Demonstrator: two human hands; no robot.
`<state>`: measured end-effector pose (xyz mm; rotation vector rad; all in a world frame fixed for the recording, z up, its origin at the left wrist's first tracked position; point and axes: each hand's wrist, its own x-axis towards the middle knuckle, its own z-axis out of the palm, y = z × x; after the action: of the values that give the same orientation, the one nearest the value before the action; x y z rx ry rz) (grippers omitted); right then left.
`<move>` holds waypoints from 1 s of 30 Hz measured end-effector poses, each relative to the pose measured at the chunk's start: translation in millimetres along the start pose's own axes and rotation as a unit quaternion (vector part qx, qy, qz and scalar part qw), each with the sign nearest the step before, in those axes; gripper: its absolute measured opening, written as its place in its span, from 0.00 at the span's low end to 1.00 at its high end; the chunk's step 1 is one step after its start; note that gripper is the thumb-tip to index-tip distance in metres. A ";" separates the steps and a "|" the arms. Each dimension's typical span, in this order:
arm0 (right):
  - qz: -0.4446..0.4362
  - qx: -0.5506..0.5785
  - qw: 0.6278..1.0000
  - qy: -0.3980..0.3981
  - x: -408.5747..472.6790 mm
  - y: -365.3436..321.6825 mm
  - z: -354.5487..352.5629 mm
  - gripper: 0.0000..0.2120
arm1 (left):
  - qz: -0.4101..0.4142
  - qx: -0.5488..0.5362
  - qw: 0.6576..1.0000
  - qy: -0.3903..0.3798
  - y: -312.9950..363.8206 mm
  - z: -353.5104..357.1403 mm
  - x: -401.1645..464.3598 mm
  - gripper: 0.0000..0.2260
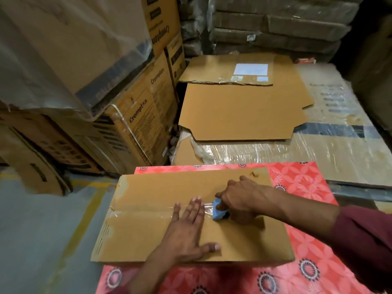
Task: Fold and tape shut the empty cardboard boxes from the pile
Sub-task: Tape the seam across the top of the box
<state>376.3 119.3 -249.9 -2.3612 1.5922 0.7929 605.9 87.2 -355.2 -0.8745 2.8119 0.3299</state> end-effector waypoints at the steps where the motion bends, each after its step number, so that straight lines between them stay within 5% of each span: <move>1: -0.003 0.000 1.000 -0.002 -1.8 1.2 -1.3 0.17 | 0.000 -0.008 1.000 -0.003 17.6 -1.7 10.5 0.57; 8: 0.030 0.053 0.998 -0.015 -9.9 7.6 -12.9 0.14 | -0.010 -0.008 0.998 0.057 30.5 17.1 23.6 0.51; 18: 0.065 0.034 0.996 -0.048 -47.4 32.9 -14.0 0.06 | -0.026 0.024 0.999 -0.021 33.0 8.9 21.8 0.53; 23: 0.069 0.028 0.995 -0.069 -62.3 45.7 -2.3 0.14 | -0.032 0.031 0.999 -0.016 39.5 5.2 24.3 0.53; 27: 0.056 0.039 0.996 -0.062 -61.6 52.7 2.2 0.08 | -0.045 0.023 0.998 0.029 55.5 4.8 30.7 0.56; 30: 0.038 0.052 0.997 -0.035 -64.6 61.7 9.6 0.19 | -0.012 0.006 1.000 0.023 88.4 1.8 47.6 0.56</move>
<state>299.3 150.2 -215.6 -2.1885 1.6597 0.7783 516.6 133.1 -354.1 -0.9230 2.8393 0.2922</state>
